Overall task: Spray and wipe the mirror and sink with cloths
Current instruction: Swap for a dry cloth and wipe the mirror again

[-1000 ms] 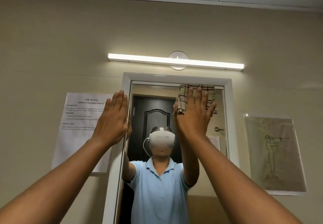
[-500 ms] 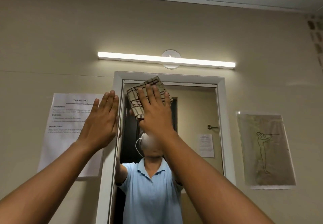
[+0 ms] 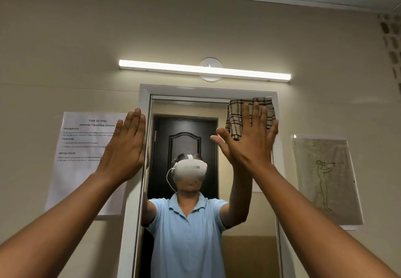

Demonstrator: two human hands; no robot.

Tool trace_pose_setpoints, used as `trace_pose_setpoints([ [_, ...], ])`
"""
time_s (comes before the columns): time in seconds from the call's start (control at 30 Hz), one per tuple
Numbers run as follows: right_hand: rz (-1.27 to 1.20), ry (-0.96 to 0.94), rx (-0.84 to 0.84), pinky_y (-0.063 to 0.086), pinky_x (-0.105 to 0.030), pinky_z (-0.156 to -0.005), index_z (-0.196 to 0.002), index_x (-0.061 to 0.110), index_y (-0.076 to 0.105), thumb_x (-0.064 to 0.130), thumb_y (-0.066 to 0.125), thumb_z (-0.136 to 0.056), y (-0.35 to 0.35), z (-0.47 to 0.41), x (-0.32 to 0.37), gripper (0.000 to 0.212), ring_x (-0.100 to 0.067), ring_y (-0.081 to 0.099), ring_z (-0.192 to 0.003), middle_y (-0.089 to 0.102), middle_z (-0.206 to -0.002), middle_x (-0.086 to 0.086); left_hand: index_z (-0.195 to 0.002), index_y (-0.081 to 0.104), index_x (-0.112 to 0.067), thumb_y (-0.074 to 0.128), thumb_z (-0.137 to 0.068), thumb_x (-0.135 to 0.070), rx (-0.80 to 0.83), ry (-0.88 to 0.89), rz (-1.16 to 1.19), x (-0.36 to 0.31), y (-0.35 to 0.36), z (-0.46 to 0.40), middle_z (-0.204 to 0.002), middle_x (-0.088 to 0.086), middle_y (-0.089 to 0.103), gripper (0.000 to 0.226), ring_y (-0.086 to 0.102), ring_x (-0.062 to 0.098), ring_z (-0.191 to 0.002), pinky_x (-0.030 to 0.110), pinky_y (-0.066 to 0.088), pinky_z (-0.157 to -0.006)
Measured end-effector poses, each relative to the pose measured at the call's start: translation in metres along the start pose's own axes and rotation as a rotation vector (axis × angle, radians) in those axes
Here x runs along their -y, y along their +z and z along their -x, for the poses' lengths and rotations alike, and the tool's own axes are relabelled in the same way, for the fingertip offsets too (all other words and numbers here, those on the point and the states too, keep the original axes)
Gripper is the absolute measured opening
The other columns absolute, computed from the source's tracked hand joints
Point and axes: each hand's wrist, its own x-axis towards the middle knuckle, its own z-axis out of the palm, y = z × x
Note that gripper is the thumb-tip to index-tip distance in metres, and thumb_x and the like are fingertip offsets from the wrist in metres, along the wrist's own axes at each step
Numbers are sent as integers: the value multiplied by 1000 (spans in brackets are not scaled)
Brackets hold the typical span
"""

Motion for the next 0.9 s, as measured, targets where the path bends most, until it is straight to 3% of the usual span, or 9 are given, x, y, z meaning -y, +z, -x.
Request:
trace_pose_setpoints([
  [0.13, -59, 50, -25, -9, -59, -116, -154, 27, -11, 79, 14, -86, 10, 4, 25, 89, -22, -22, -147, -19, -162, -3, -155, -1, -7, 23, -93, -28, -9, 6, 6, 0, -2, 1, -163, 12, -8, 70, -9, 23, -151, 35, -8, -122],
  [0.27, -42, -28, -14, -10, -58, -116, -154, 28, -10, 69, 18, -93, 19, 8, 59, 79, -23, -22, -147, -19, -162, -3, -155, -1, -7, 23, -92, -27, -27, 5, 13, -2, -1, 1, -163, 12, -9, 70, -9, 24, -151, 35, -9, -122],
  [0.43, -29, -233, 30, -10, -59, -116, -155, 26, -6, 63, 16, -96, 27, 9, 119, 73, -25, -18, -148, -15, -162, -6, -155, -3, -7, 26, -94, -23, -22, 2, 58, -1, -1, 2, -163, 11, -11, 69, -11, 22, -151, 42, 2, -123],
  [0.57, -15, -337, 78, -12, -59, -115, -155, 26, -5, 58, 20, -99, 26, 1, 152, 69, -25, -18, -148, -15, -162, -6, -155, -2, -9, 21, -97, -28, -16, 3, 107, 0, -2, 1, -163, 9, -11, 65, -12, 20, -151, 41, 0, -123],
  [0.9, 20, -476, 78, -11, -58, -116, -156, 24, 2, 52, 20, -101, 28, -7, 172, 64, -23, -13, -149, -7, -164, -4, -156, -3, -11, 21, -100, -27, -17, -9, 196, 0, -1, 1, -163, 6, -11, 62, -13, 16, -150, 40, -1, -124],
])
